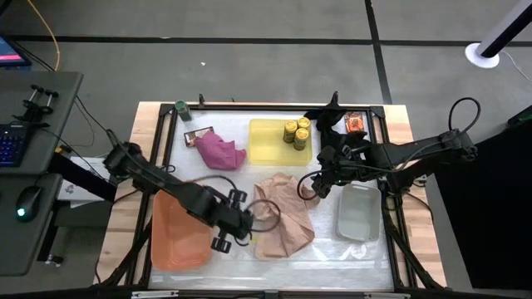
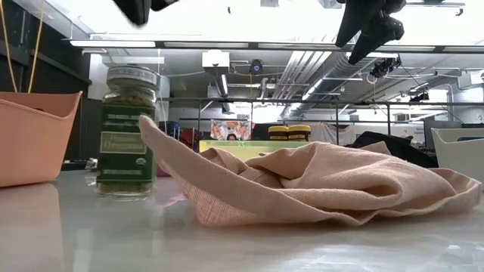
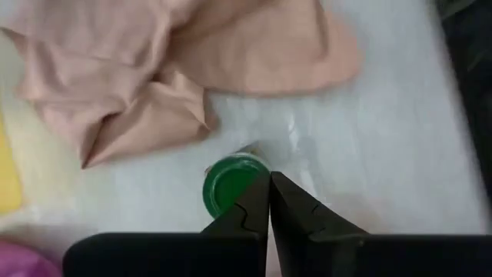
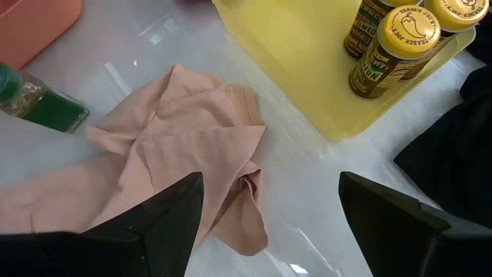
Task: Sort spices by type
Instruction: Put the bottom green seasoning bottle into the orange bin
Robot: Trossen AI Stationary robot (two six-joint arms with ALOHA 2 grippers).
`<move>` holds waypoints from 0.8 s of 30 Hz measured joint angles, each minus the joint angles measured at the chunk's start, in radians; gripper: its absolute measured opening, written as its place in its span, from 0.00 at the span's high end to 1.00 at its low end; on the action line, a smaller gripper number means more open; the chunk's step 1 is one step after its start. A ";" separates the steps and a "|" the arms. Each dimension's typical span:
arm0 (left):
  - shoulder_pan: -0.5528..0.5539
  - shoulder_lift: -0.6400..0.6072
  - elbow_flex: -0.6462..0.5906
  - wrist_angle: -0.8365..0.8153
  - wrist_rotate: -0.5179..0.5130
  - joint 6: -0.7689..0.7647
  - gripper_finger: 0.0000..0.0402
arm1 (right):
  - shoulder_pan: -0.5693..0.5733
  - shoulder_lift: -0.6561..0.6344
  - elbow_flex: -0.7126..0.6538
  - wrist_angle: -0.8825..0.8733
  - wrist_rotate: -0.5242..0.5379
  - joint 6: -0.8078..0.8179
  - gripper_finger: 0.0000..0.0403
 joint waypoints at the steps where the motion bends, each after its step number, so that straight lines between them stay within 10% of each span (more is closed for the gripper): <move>1: 0.001 -0.017 0.000 0.004 0.001 -0.029 1.00 | 0.000 0.000 0.000 0.000 0.000 0.000 0.26; 8: 0.040 -0.047 -0.002 -0.040 0.044 -0.192 0.88 | 0.000 0.000 0.000 0.001 0.020 0.000 0.26; 24: 0.137 -0.031 -0.014 -0.059 0.108 -0.571 0.13 | 0.000 0.000 0.000 0.001 0.024 0.000 0.26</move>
